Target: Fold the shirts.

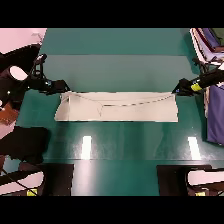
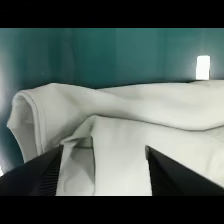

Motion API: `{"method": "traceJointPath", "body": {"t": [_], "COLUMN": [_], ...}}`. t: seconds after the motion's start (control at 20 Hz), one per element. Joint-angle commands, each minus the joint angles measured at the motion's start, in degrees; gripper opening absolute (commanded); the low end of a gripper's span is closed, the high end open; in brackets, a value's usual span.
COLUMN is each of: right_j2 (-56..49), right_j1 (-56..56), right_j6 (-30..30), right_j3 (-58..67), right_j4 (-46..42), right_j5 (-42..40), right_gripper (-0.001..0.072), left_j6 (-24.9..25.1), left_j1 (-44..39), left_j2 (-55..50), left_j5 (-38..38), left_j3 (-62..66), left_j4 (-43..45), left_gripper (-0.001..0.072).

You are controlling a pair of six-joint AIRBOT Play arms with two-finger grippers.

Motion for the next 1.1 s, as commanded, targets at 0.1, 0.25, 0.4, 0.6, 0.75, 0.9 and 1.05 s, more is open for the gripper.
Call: {"method": "traceJointPath", "body": {"t": [0.1, 0.25, 0.4, 0.6, 0.75, 0.9, 1.05], "right_j2": [0.87, 1.16, 1.11, 1.01, 1.01, 1.11, 4.81], "right_j1": [-8.48, -12.70, -12.74, -8.55, -5.11, -3.30, -2.03], "right_j6": [-2.97, -2.99, -5.62, -7.89, -7.89, -7.93, -7.80], "right_j3": [-6.84, -14.23, -19.87, -22.16, -22.16, -20.26, -13.40], "right_j4": [3.89, 3.96, 6.75, 13.62, 14.80, 14.99, 16.87], "right_j5": [3.50, 2.45, -2.16, -9.05, -10.23, -8.39, -4.09], "right_gripper": [0.0454, 0.0593, 0.0590, 0.0503, 0.0350, 0.0018, 0.0017], "left_j6": [0.15, 0.13, 0.13, -2.29, -2.95, -2.95, -2.97], "left_j1": [-0.04, -0.04, -1.66, -10.03, -16.15, -21.20, -25.35], "left_j2": [-0.46, -0.46, -0.50, -1.88, -6.12, -12.63, -17.29], "left_j5": [-8.15, -8.07, -6.64, -0.50, 3.82, 2.78, 1.92], "left_j3": [2.91, 2.91, 2.91, 2.82, 3.78, 8.22, 12.50], "left_j4": [-1.36, -6.47, -9.49, -8.35, -8.81, -8.81, -8.85], "left_gripper": [0.0044, 0.0040, 0.0031, 0.0030, 0.0030, 0.0030, 0.0030]}}
